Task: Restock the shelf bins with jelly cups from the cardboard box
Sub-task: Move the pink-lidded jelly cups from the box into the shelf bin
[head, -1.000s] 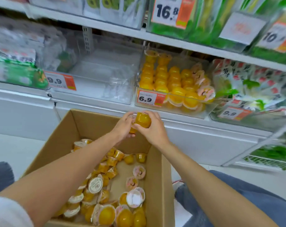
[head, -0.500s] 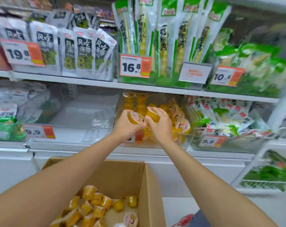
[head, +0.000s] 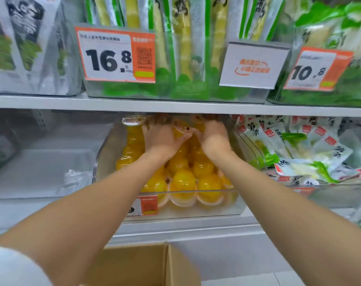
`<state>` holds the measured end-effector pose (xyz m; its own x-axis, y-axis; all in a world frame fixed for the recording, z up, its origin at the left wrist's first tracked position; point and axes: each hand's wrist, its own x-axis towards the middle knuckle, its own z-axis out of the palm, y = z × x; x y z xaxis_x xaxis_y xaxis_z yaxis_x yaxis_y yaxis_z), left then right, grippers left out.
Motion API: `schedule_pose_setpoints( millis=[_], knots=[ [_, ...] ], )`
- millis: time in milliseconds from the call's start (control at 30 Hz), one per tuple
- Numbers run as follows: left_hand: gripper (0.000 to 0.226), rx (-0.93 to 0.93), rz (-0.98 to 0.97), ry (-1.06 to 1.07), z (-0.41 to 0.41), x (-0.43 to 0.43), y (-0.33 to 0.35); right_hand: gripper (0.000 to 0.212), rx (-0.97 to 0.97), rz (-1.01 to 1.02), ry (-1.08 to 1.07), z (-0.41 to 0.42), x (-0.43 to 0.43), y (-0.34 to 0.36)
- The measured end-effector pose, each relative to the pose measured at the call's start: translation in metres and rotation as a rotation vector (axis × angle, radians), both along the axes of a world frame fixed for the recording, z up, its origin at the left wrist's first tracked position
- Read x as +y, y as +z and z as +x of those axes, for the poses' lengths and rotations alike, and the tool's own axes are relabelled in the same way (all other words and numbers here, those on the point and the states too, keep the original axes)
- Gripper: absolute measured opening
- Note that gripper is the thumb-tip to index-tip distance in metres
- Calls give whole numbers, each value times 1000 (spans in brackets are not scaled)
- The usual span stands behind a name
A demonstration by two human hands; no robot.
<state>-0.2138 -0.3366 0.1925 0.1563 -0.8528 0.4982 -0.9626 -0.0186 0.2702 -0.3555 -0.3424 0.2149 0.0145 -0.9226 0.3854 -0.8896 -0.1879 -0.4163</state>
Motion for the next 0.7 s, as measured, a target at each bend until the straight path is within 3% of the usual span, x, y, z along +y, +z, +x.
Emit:
schedule_pose_setpoints(
  millis=[167, 300, 500, 700],
  knots=[
    [75, -139, 53, 10, -2, -28, -12, 43, 184, -32, 66, 4, -38, -8],
    [77, -182, -34, 7, 0, -37, -19, 33, 131, -82, 101, 5, -53, -14],
    [69, -116, -24, 53, 8, -42, -25, 32, 266, 17, 45, 4, -57, -23],
    [69, -189, 59, 53, 14, -45, -23, 35, 395, 20, -25, 1, -48, -24]
  ],
)
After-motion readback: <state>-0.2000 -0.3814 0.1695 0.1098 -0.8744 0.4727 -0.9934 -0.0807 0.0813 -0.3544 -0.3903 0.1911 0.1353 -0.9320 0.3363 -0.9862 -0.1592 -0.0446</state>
